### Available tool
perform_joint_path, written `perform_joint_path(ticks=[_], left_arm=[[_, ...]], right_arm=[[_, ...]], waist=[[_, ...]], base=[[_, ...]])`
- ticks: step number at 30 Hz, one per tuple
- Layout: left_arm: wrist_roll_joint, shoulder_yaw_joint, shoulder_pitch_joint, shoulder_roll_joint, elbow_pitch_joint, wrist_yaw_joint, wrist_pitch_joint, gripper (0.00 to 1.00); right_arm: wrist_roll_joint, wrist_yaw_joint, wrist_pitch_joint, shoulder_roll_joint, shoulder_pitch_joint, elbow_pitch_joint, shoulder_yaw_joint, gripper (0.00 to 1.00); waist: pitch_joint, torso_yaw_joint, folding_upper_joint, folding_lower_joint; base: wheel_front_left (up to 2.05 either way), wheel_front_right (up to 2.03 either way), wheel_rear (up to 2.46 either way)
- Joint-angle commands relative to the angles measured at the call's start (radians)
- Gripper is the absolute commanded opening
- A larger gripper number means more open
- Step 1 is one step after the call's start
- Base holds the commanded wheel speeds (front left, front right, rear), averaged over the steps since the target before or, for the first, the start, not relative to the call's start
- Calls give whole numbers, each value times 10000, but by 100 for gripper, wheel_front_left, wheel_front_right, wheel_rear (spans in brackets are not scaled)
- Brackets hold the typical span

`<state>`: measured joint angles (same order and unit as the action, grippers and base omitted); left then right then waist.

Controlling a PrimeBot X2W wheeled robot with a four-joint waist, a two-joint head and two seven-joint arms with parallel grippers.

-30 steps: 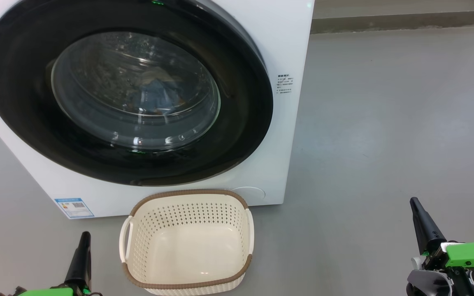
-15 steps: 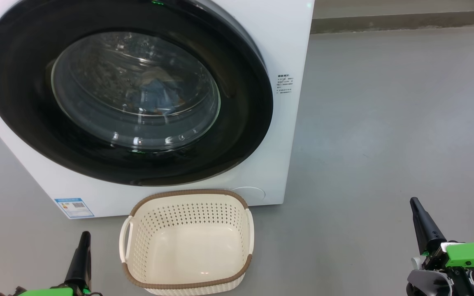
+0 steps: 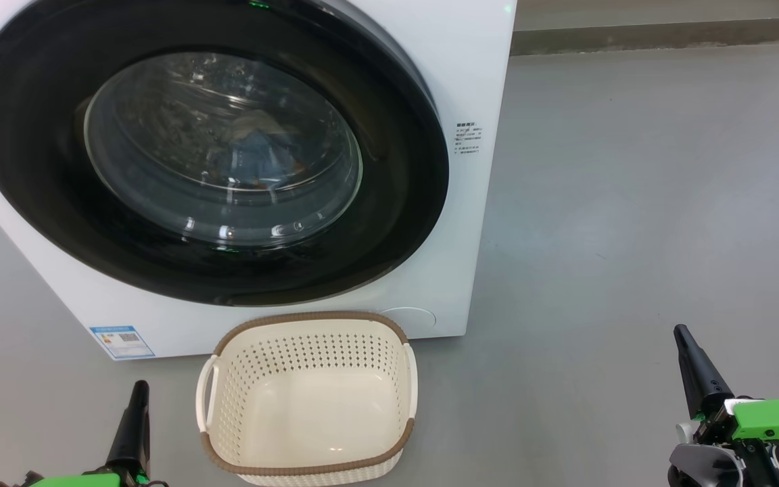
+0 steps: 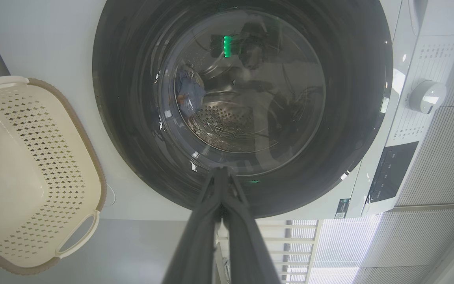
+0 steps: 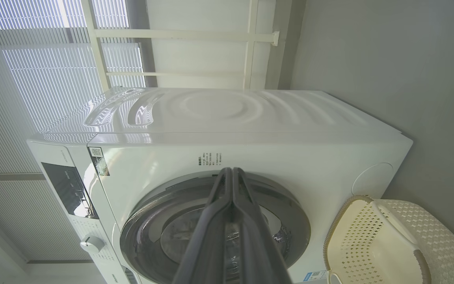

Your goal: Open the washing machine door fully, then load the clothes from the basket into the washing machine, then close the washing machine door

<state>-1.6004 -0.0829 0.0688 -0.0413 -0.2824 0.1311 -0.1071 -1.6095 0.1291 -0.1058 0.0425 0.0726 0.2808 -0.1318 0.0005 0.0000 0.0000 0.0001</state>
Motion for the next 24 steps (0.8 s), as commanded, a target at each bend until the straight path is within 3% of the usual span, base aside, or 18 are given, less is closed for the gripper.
perform_joint_path(ticks=[1,24], left_arm=[[-66,-328,465,-89,309,-4,-73,0],[-66,-327,465,-89,310,-4,-73,0]], right_arm=[[2,16,-66,95,422,-303,187,0],[6,16,-70,92,422,-303,183,0]], waist=[[0,0,0,-1],[0,0,0,-1]], base=[[0,0,0],[0,0,0]])
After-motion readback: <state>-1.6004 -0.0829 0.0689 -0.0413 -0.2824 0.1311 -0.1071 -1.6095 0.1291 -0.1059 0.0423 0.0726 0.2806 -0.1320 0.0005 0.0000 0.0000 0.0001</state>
